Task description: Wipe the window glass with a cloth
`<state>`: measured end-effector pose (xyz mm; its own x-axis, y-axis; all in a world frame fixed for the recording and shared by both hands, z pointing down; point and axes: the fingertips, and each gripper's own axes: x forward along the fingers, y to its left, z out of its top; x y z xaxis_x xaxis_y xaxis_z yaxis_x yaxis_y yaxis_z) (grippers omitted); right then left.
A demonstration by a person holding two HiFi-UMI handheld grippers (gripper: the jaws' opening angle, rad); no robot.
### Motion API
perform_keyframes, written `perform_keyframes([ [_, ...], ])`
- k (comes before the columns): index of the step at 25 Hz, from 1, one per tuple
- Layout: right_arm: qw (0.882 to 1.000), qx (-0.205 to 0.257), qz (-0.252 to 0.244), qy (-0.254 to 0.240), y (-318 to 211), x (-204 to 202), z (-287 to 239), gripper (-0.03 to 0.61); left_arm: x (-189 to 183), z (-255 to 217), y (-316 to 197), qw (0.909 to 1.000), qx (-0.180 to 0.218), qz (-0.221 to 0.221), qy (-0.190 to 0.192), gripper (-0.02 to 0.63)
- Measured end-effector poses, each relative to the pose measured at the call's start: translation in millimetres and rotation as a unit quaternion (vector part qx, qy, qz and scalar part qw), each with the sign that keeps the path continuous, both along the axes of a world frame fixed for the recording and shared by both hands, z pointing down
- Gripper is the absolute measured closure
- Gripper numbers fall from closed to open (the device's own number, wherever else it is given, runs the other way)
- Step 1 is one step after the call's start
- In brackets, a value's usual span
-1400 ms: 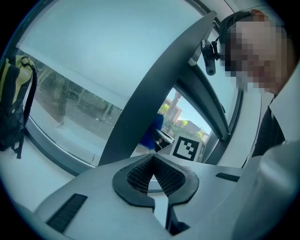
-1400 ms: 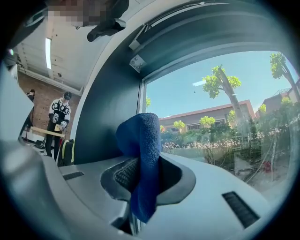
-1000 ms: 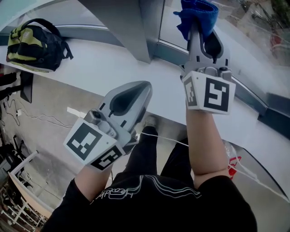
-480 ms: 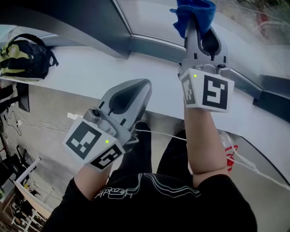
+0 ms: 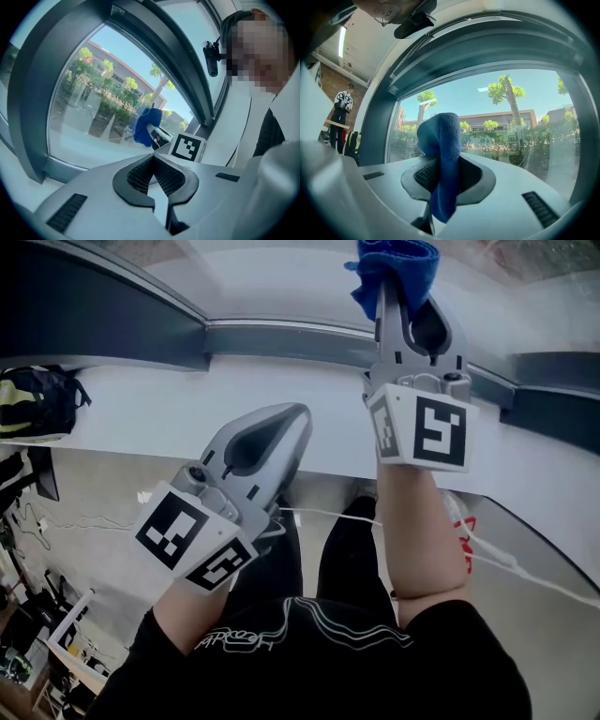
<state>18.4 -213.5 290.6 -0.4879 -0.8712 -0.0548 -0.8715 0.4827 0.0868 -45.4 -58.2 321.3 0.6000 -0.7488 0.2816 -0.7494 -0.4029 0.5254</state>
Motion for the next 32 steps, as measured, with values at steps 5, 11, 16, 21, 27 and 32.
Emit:
perform_keyframes([
  [5, 1.000, -0.002, 0.028, 0.004, -4.8, 69.7, -0.8, 0.515, 62.3, -1.1, -9.1, 0.9996, -0.001, 0.029, 0.006, 0.607],
  [11, 0.998, -0.004, 0.055, 0.009, -12.6, 155.0, -4.2, 0.515, 136.7, -4.2, -19.8, 0.9985, -0.002, 0.054, 0.008, 0.607],
  [16, 0.997, -0.002, 0.081, 0.007, -16.1, 222.6, -4.1, 0.515, 193.7, -4.0, -27.0, 0.9970, 0.000, 0.076, 0.009, 0.607],
  [21, 0.994, 0.000, 0.105, 0.006, -19.8, 284.8, 0.0, 0.515, 247.9, 1.4, -35.7, 0.9948, 0.001, 0.101, 0.008, 0.607],
  [27, 0.990, -0.003, 0.141, 0.007, -28.7, 352.6, 1.0, 0.515, 299.8, 0.4, -47.7, 0.9920, -0.001, 0.126, 0.008, 0.607],
  [32, 0.985, -0.006, 0.174, 0.006, -32.5, 407.7, 5.5, 0.515, 339.6, 1.9, -51.8, 0.9893, 0.001, 0.146, 0.008, 0.607],
])
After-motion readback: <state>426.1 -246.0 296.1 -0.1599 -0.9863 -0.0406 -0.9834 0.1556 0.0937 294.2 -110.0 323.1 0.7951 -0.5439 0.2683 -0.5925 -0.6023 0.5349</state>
